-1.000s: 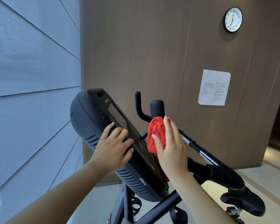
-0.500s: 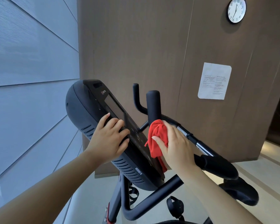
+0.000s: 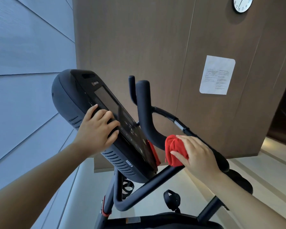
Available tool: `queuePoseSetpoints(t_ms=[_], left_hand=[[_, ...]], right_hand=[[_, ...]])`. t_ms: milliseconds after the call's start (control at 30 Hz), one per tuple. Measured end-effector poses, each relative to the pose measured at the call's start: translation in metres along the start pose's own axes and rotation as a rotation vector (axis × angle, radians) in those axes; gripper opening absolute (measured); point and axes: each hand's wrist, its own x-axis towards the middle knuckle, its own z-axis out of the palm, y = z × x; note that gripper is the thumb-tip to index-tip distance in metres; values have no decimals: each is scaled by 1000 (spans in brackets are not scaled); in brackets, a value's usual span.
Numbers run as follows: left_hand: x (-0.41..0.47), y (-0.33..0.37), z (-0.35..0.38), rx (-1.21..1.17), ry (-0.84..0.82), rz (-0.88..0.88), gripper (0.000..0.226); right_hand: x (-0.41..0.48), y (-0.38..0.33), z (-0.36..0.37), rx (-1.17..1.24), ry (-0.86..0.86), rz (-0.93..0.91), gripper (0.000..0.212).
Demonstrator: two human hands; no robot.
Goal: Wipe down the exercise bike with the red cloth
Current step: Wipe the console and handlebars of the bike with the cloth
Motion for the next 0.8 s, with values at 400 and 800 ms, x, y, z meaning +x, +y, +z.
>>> queuePoseSetpoints(t_ms=[400,800], left_hand=[[0,2,9,33,86,-37,36],[1,10,14,99,66,-97,35]], right_hand=[[20,33,-8,219,36,-51,41],[32,16,3,362,-40,-62,43]])
